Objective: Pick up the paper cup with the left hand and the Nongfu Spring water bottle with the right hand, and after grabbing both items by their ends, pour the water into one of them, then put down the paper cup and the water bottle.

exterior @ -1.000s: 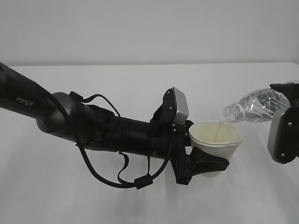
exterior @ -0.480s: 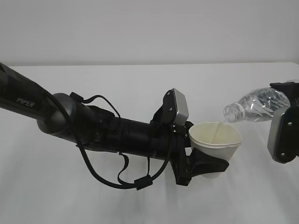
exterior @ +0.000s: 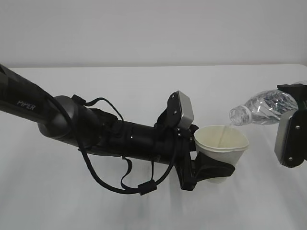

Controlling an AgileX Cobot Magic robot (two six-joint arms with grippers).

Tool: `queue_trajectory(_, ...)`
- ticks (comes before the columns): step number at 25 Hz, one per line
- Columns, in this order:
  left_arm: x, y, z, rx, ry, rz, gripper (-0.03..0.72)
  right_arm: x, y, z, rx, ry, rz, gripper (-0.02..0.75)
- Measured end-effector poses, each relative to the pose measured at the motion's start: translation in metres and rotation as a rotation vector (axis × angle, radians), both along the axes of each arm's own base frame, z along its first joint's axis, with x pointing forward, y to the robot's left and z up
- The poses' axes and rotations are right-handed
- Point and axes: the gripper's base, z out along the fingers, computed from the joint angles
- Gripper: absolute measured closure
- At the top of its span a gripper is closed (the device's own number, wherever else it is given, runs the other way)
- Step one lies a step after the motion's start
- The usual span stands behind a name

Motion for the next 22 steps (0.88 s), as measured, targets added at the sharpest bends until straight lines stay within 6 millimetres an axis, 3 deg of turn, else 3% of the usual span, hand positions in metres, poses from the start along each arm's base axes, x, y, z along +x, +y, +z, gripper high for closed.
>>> queue_trajectory(22,0.0000,0.0000,-0.0007,0.001,0.003,0.000,0.258,-0.0002,0.0011,0.0002,-0.012,-0.005,0.017,0.332)
